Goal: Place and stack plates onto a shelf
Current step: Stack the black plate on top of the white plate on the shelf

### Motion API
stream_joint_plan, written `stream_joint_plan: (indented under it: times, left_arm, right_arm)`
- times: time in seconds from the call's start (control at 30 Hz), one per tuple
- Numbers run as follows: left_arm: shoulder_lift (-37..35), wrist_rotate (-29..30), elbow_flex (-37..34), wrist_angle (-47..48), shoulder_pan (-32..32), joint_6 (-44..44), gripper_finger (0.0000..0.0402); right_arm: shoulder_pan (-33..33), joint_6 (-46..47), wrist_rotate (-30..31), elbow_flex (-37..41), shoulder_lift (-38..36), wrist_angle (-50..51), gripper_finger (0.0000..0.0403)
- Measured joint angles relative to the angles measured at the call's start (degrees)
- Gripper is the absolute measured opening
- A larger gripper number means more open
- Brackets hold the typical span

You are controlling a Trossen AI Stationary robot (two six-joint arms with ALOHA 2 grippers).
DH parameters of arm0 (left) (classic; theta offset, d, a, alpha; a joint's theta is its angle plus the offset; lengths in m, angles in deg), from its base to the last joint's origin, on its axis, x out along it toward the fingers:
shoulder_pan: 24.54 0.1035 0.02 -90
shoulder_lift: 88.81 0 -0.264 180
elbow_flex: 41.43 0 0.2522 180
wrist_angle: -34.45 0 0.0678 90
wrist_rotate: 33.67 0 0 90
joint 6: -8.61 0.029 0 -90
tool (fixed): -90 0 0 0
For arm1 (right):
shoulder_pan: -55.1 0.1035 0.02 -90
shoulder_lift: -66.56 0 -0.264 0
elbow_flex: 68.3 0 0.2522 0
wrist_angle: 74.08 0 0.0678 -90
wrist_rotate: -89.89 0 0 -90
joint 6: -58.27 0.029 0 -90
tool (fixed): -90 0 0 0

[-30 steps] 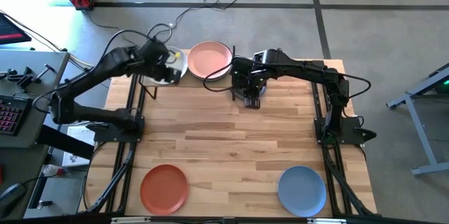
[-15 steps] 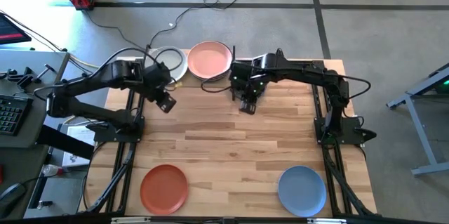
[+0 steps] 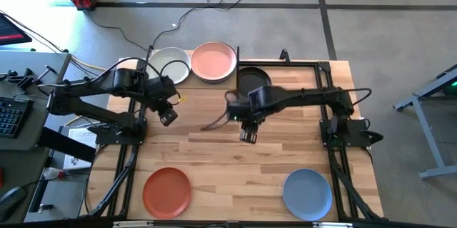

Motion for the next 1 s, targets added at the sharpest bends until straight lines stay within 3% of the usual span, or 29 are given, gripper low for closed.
stream_joint_plan:
  times: [0.4, 0.83, 1.0]
  left_arm:
    - [0.0, 2.2, 0.0, 0.1, -2.1, 0.0, 0.0076]
    - [0.0, 2.9, 0.0, 0.2, -2.1, 1.5, 0.0076]
    - [0.0, 4.7, 0.0, 0.1, -2.1, 1.1, 0.0076]
  right_arm:
    - [2.6, -1.8, 2.6, 0.8, 5.1, 0.3, 0.0119]
    - [-0.9, -12.0, 2.6, 24.9, 4.4, -4.9, 0.0119]
    - [-2.7, -15.0, 2.0, 32.9, 0.2, -10.5, 0.0119]
